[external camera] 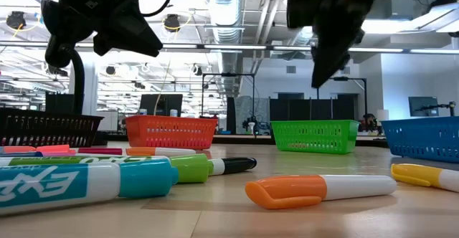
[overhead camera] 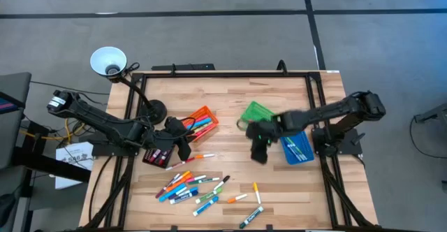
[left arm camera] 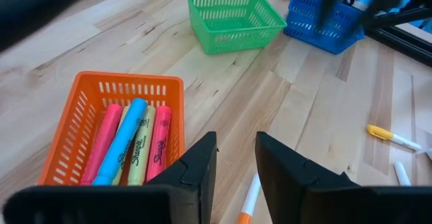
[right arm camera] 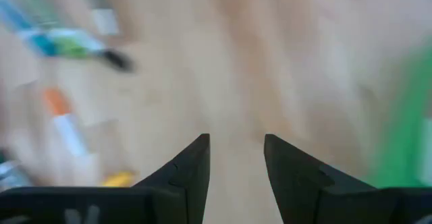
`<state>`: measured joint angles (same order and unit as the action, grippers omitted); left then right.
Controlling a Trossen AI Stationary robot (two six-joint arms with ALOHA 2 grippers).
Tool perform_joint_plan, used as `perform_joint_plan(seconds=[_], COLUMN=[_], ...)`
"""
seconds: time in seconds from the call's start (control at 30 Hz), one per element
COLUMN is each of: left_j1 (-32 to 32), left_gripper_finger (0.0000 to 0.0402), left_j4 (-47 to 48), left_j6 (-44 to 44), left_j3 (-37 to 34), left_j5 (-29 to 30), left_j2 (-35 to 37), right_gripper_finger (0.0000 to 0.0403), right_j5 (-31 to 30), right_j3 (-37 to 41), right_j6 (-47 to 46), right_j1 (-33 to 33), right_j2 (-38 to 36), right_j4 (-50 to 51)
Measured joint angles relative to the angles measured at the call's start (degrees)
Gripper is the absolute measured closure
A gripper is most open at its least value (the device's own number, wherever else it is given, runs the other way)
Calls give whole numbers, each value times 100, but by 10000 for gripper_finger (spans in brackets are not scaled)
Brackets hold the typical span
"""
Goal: Pick & Place Markers
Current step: Put the bottom orange pen into the green bin
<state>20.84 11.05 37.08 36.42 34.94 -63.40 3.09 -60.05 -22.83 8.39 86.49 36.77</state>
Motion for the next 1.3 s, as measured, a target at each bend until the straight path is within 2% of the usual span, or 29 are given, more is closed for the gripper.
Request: perform_joint_plan(seconds=[0.2, 0.37, 0.5, 0.7, 0.87, 1.03, 1.3], left_j1=[0, 0, 0, 0, 0, 0, 0], left_gripper_finger=[302, 302, 302, 302, 302, 302, 302], left_j4=[-68, -169, -211, -260, -262, -258, -257], left_j6=[0, 0, -25, -127, -129, -129, -131], left_j3=[0, 4, 4, -7, -7, -13, -17], left_j5=[-2, -2, -2, -2, -2, -2, -2], left_j2=[0, 0, 0, 0, 0, 0, 0], right_gripper_finger=[274, 273, 266, 239, 226, 228, 243], right_j5=[-54, -157, -178, -174, -151, -226, -835], right_j3=[8, 2, -1, 2, 6, -2, -15], right_j6=[551, 1065, 978, 962, 964, 1109, 1438], right_j1=[1246, 1823, 1910, 1946, 2121, 2313, 2512], right_j2=[248, 722, 1137, 1765, 2168, 2426, 2860], right_j4=[-1207, -2412, -3100, -3178, -3632, -3794, -3904])
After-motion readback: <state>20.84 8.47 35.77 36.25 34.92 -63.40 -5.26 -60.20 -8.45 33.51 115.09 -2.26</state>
